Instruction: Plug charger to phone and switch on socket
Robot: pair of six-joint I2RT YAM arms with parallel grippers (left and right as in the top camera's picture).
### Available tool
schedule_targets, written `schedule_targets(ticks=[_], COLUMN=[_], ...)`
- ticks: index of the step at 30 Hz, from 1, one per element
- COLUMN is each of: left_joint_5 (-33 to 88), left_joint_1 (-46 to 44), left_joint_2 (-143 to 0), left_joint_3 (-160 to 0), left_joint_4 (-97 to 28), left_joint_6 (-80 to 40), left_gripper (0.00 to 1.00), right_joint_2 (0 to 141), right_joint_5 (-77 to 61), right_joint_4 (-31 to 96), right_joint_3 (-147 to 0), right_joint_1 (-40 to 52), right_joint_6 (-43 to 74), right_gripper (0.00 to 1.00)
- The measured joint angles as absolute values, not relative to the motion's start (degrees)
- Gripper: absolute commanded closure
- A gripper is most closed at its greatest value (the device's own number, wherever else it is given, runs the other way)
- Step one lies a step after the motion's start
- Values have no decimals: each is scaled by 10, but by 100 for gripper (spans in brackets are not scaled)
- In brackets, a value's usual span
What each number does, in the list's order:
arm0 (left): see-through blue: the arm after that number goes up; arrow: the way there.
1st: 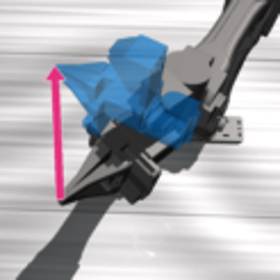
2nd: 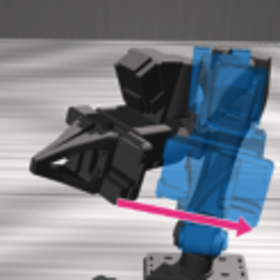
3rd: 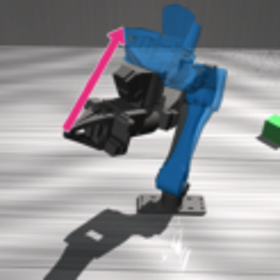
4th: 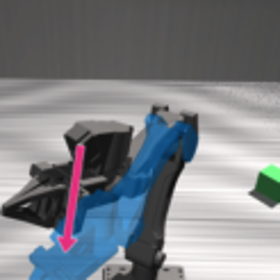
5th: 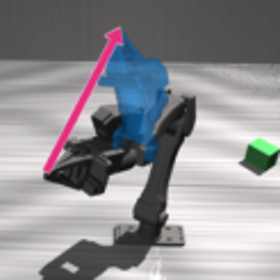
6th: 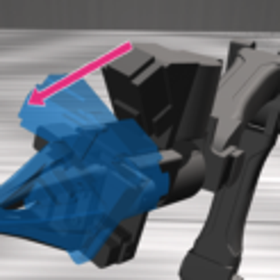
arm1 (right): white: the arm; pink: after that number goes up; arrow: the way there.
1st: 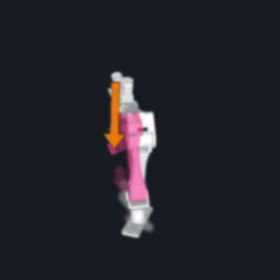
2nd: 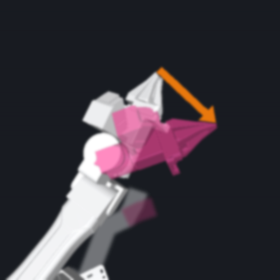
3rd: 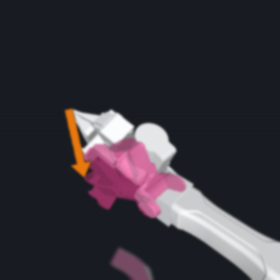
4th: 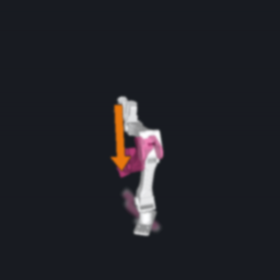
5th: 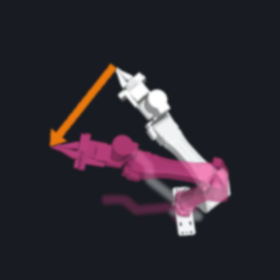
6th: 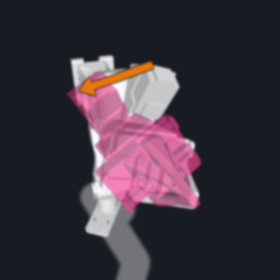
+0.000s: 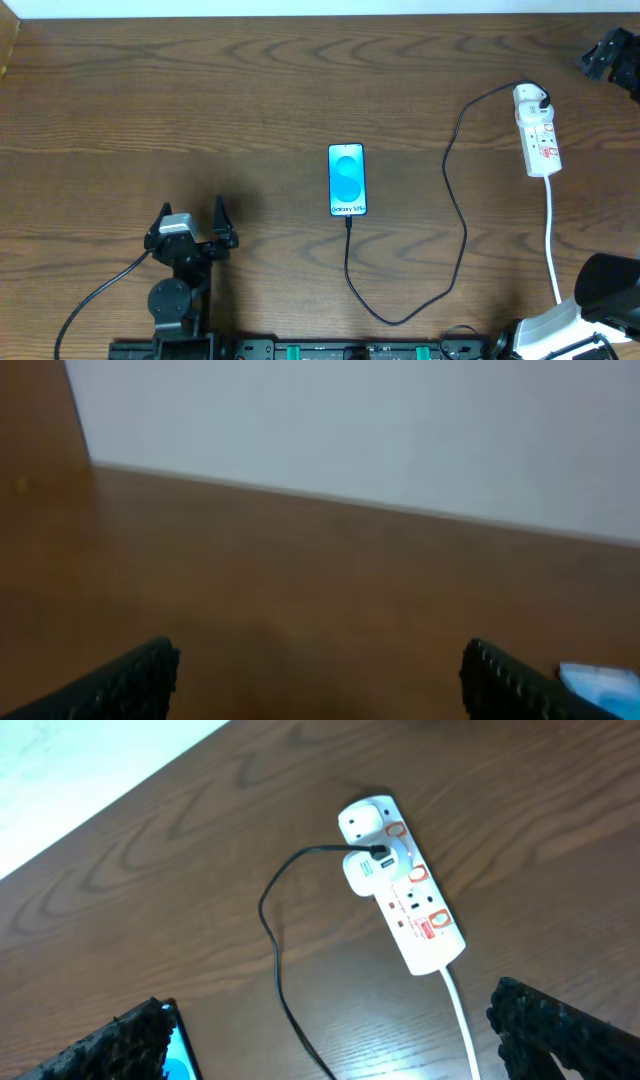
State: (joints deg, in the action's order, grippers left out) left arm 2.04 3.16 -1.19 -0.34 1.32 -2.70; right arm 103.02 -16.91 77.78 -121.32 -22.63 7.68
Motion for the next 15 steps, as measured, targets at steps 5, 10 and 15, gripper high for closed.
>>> schedule_targets(ticks=[5,10,15], left_joint_5=[40,42,42], left_joint_1=[37,37,37], left_joint_2=[-6,-6,-6], left_joint_3=[-8,-8,-8], left_joint_4=[-12,-13,-13], left_joint_6=[-7,25,35], left_gripper=[10,10,10], right_joint_2=[1030,1030,1030], right_joint_5=[-169,-169,-169], right_joint_4=[778,778,778], right_joint_3=[-1213,-1213,-1213], right_joint_1=[-226,-226,-226], right_joint_6=[77,77,77], right_gripper=[1,1,1])
